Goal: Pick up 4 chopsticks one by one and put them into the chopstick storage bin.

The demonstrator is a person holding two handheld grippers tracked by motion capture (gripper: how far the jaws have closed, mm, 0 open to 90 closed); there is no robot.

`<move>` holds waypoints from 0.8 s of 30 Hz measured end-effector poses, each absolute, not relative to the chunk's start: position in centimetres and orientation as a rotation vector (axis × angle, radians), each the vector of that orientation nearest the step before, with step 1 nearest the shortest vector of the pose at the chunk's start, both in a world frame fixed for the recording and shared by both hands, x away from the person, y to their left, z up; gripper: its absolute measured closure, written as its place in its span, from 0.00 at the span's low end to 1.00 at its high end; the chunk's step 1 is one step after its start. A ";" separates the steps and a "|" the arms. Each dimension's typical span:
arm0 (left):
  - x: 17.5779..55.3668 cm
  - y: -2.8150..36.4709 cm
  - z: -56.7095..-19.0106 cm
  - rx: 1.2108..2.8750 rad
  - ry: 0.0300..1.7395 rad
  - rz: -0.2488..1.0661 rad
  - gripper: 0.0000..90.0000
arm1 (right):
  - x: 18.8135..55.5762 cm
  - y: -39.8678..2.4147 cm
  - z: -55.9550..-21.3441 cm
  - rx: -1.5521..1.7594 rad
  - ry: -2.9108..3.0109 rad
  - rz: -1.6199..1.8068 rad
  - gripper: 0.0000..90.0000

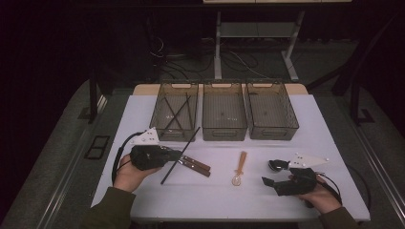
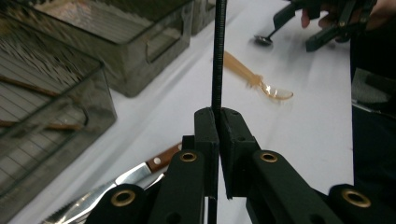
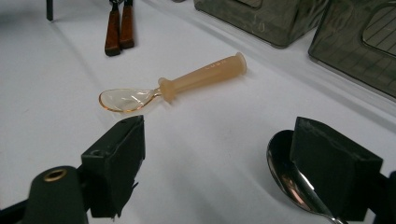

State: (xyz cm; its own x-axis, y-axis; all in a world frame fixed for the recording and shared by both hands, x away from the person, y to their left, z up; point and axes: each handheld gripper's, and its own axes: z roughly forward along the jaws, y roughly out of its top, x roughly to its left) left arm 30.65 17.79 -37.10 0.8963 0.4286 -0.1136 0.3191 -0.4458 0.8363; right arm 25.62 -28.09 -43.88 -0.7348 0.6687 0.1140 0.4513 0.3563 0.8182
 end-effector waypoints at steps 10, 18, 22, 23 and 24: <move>32.6 18.2 -35.4 2.034 0.567 0.196 0.95 | 25.7 -28.2 -43.9 1.013 2.377 1.317 0.20; 35.0 18.1 -32.9 2.003 0.591 0.257 0.95 | 25.6 -28.2 -43.9 1.018 2.376 1.325 0.20; 36.4 18.2 -31.4 2.001 0.603 0.288 0.95 | 25.6 -28.2 -43.8 1.011 2.372 1.326 0.20; 36.8 18.2 -31.0 1.996 0.608 0.295 0.95 | 25.6 -28.2 -43.8 1.011 2.372 1.326 0.20; 37.1 18.2 -30.6 1.990 0.612 0.305 0.95 | 25.6 -28.2 -43.8 1.011 2.371 1.326 0.20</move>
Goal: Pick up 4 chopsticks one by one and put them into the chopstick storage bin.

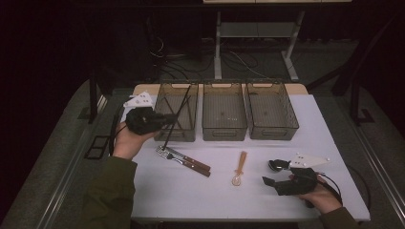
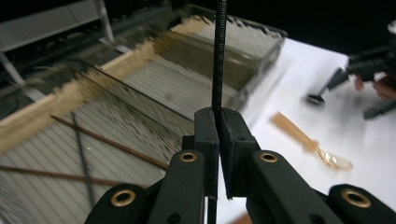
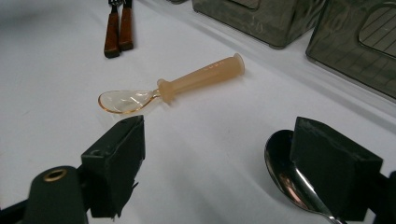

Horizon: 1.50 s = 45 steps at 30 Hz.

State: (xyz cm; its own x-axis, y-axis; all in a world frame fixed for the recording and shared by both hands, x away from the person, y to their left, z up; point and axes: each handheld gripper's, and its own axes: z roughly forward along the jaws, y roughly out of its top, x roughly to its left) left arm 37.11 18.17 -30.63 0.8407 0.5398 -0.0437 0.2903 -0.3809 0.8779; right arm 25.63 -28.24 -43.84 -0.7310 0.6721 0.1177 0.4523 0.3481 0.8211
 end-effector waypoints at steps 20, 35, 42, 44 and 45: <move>43.7 18.0 -29.9 1.969 0.785 0.473 0.95 | 25.6 -28.3 -43.8 1.012 2.371 1.333 0.20; 45.9 19.1 -33.7 2.023 0.973 0.453 0.95 | 25.6 -28.4 -43.8 1.015 2.371 1.336 0.20; 46.2 19.6 -35.2 2.052 1.042 0.428 0.95 | 25.6 -28.4 -43.8 1.015 2.372 1.337 0.20; 46.3 19.8 -35.6 2.054 1.059 0.416 0.95 | 25.6 -28.4 -43.8 1.015 2.372 1.337 0.20; 46.3 19.9 -35.7 2.053 1.071 0.413 0.95 | 25.6 -28.4 -43.8 1.014 2.372 1.337 0.20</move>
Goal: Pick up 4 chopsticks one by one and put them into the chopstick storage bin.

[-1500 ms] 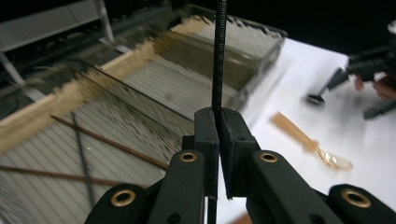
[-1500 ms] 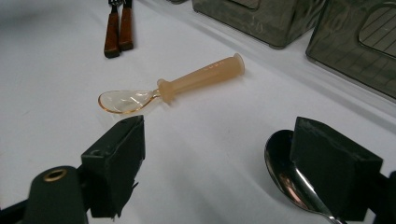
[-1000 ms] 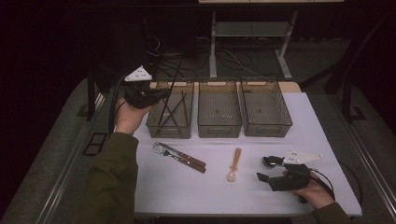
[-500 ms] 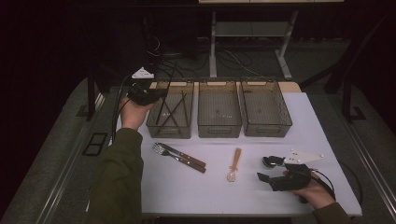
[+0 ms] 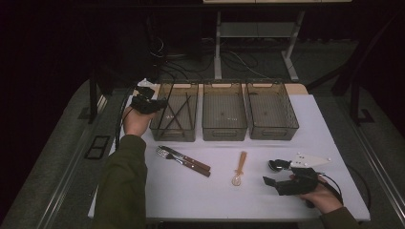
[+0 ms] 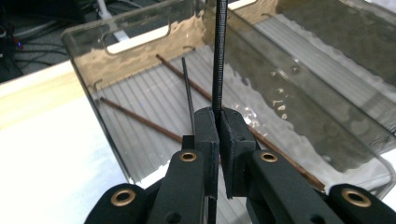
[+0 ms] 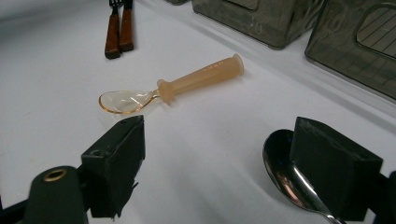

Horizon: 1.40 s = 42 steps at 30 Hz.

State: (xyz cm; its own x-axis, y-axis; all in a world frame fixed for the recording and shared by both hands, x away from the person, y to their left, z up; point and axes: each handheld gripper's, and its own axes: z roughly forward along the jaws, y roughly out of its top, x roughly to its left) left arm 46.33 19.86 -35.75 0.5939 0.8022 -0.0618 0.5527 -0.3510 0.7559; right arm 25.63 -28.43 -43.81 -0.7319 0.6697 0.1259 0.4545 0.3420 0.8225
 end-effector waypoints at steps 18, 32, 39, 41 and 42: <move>46.7 19.5 -36.5 2.023 1.121 0.463 0.67 | 25.6 -28.5 -43.8 1.013 2.372 1.339 0.20; 45.7 19.2 -35.6 2.005 1.019 0.458 0.50 | 25.6 -28.4 -43.8 1.014 2.371 1.337 0.20; 44.3 18.6 -35.0 2.010 0.925 0.417 0.41 | 25.6 -28.5 -43.7 1.015 2.366 1.337 0.20; 43.9 18.5 -34.9 2.015 0.900 0.402 0.38 | 25.6 -28.5 -43.7 1.014 2.365 1.338 0.20; 43.7 18.4 -34.9 2.011 0.891 0.398 0.37 | 25.6 -28.5 -43.7 1.014 2.365 1.338 0.20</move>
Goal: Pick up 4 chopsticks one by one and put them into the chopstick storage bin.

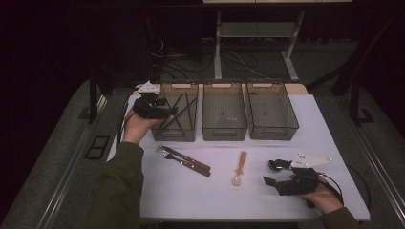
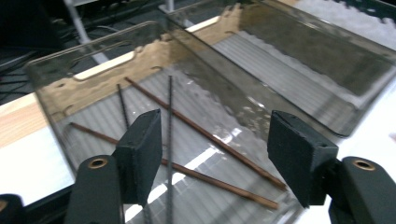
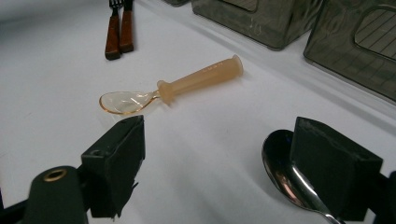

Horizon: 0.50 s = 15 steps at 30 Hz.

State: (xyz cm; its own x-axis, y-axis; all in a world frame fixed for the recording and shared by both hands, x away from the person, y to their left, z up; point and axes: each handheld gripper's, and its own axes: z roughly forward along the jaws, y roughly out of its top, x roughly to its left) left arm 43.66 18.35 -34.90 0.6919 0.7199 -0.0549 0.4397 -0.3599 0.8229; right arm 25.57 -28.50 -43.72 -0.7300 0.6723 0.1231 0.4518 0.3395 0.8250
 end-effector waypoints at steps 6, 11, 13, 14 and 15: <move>42.1 18.0 -34.5 2.040 0.815 0.383 0.31 | 25.6 -28.5 -43.7 1.015 2.362 1.339 0.20; 40.7 17.7 -34.4 2.063 0.772 0.367 0.28 | 25.6 -28.5 -43.7 1.015 2.362 1.339 0.20; 40.2 17.6 -34.4 2.070 0.756 0.360 0.27 | 25.6 -28.5 -43.7 1.014 2.362 1.339 0.20; 39.9 17.5 -34.4 2.073 0.748 0.357 0.26 | 25.5 -28.4 -43.7 1.015 2.365 1.337 0.20; 39.6 17.4 -34.5 2.074 0.741 0.358 0.26 | 25.5 -28.4 -43.7 1.014 2.366 1.336 0.20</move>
State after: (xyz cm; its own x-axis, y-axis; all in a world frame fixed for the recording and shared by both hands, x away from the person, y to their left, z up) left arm 39.57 17.44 -34.46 0.7807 0.6246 -0.0216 0.3711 -0.4356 0.8201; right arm 25.55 -28.43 -43.70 -0.7299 0.6725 0.1221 0.4520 0.3409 0.8243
